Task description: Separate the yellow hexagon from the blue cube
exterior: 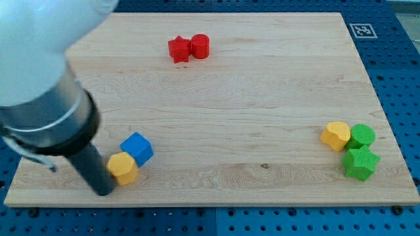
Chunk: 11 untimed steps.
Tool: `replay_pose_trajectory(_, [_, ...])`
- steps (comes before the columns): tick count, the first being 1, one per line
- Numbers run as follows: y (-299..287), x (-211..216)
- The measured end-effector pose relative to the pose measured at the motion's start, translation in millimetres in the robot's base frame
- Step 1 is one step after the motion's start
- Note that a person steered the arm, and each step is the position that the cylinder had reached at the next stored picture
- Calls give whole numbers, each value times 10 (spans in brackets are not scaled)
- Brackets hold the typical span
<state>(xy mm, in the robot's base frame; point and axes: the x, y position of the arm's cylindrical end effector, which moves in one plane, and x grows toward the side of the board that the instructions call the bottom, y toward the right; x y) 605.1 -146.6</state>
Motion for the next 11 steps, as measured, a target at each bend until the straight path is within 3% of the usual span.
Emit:
replay_pose_trajectory(2, [392,-57])
replay_pose_trajectory(4, [-38,-71])
replay_pose_trajectory(7, [-24,-238])
replay_pose_trajectory(9, [231,-324])
replay_pose_trajectory(11, [865,-324])
